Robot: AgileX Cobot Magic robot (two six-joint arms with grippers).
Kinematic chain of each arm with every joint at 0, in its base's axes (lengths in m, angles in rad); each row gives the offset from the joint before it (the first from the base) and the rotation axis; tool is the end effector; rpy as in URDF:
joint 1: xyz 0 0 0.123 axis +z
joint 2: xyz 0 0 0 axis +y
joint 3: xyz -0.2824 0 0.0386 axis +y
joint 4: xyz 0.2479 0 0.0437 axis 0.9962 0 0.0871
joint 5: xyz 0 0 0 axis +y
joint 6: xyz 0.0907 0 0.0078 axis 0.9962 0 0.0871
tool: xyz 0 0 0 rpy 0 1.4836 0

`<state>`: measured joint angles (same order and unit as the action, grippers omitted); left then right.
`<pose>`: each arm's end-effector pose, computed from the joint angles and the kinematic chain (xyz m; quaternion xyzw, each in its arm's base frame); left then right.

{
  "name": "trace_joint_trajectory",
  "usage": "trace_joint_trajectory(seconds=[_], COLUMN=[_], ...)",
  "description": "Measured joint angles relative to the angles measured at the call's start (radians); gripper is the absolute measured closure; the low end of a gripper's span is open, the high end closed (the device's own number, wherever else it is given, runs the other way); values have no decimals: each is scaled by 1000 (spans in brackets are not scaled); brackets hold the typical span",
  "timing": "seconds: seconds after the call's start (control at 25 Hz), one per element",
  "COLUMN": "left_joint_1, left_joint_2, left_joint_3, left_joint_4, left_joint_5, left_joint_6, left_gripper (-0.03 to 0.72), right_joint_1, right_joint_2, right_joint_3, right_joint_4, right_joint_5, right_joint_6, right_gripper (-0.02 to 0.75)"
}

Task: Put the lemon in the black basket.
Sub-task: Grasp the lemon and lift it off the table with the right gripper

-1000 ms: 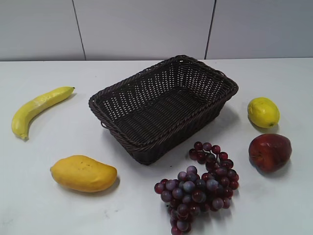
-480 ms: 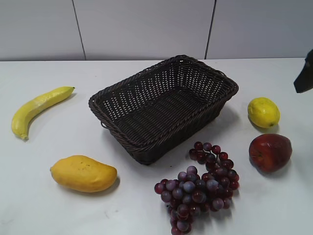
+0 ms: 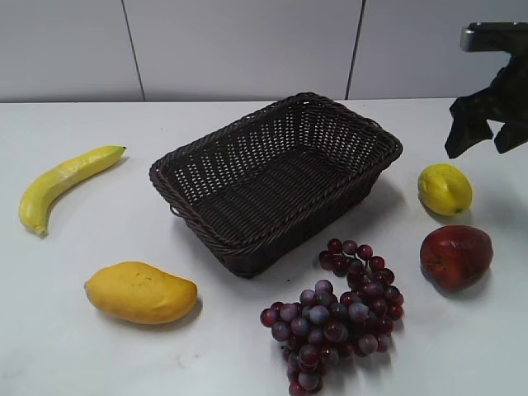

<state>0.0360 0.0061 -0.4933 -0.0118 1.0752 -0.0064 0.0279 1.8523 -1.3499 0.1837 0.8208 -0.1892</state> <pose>-0.0037 -0.0011 0.2742 -0.0180 0.8601 0.0017 0.5099 0.3836 0.0229 0.2175 -0.0562 0.9816 0.0630 0.1715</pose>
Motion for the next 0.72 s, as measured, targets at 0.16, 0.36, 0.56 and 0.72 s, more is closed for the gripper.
trace_joint_trajectory(seconds=[0.16, 0.36, 0.56, 0.72], left_joint_1=[0, 0, 0, 0], left_joint_2=[0, 0, 0, 0], left_joint_3=[0, 0, 0, 0], left_joint_4=[0, 0, 0, 0], left_joint_5=[0, 0, 0, 0], left_joint_6=[0, 0, 0, 0], left_gripper=[216, 216, 216, 216], right_joint_1=[0, 0, 0, 0], right_joint_2=[101, 188, 242, 250], right_joint_3=[-37, -84, -92, -100], right_joint_4=[0, 3, 30, 32], right_joint_5=[-6, -26, -20, -5], right_joint_6=[-15, -19, -47, -56], right_gripper=[145, 145, 145, 182])
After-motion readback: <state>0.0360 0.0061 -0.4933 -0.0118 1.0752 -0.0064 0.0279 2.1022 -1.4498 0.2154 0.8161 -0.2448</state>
